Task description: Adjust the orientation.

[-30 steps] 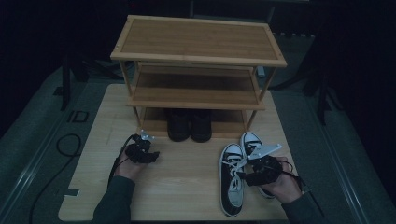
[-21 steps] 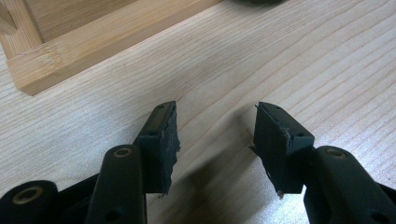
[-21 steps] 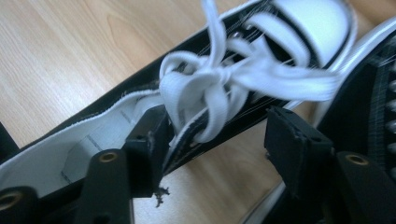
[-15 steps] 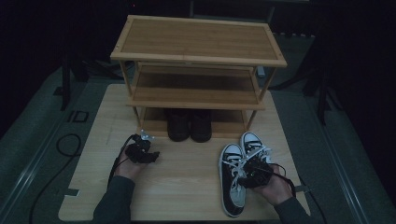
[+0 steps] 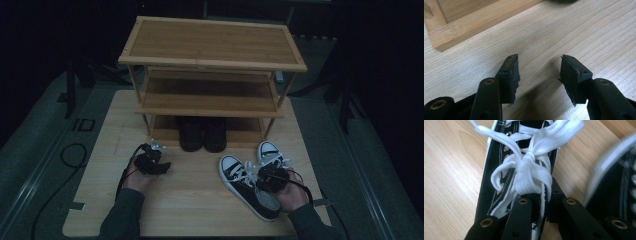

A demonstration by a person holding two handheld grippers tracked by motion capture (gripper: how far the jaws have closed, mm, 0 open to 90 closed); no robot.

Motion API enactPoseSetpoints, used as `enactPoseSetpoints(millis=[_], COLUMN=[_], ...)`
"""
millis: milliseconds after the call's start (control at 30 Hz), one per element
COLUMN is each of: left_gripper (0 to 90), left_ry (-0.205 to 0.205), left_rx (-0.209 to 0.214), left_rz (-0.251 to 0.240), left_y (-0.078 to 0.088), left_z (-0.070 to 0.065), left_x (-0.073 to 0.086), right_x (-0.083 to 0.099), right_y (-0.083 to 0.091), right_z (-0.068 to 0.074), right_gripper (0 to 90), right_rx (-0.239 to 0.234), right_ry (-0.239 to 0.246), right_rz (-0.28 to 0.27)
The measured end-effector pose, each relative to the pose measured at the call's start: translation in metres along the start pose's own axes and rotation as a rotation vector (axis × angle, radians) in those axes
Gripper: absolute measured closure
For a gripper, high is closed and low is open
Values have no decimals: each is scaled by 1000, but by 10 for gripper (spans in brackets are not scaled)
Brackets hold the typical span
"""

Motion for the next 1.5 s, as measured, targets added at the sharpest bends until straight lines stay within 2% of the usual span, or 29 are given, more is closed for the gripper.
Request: enactPoseSetpoints(millis=[167,400,500,533,667,800,1000,1167,1300,1367,1500], left_gripper=[497,497,497,497,495,495,493,493,491,490,490], left_ry=[-1,-1,-2,-2,-2,-2,-1,-2,-1,-1,-1], left_rx=[1,1,1,1,2,1,2,2,2,2,2], left_rz=[0,0,0,0,-1,0,-1,-2,-3,-3,-3], left_y=[0,0,0,0,0,0,0,0,0,0,0], left_z=[0,0,0,0,0,0,0,0,0,0,0], left_x=[0,0,0,0,0,0,0,1,1,1,1], right_x=[-8,-1,1,1,2,6,9,14,18,19,22], right_y=[-5,-1,2,5,24,43,58,69,77,81,85], right_z=[3,-2,-2,-1,-5,-11,-19,-29,-33,-34,-38], right_gripper=[843,838,775,719,601,561,561,569,575,581,588], right_rx=[-51,-141,-153,-162,-147,-130,-85,-17,-11,-26,8], right_ry=[45,83,87,86,85,66,33,-5,-24,-26,-38], right_rz=[-8,8,17,14,-20,-64,-98,-106,-126,-139,-136])
Point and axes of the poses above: each handheld gripper's, and its own axes: y roughly backward along the jaws, x roughly out of its underside, z roughly to its left, the point moved 1 cm from there along -y, roughly forward along the jaws, and after that the axes turned 5 degrees about -x, right-handed, at the moved point
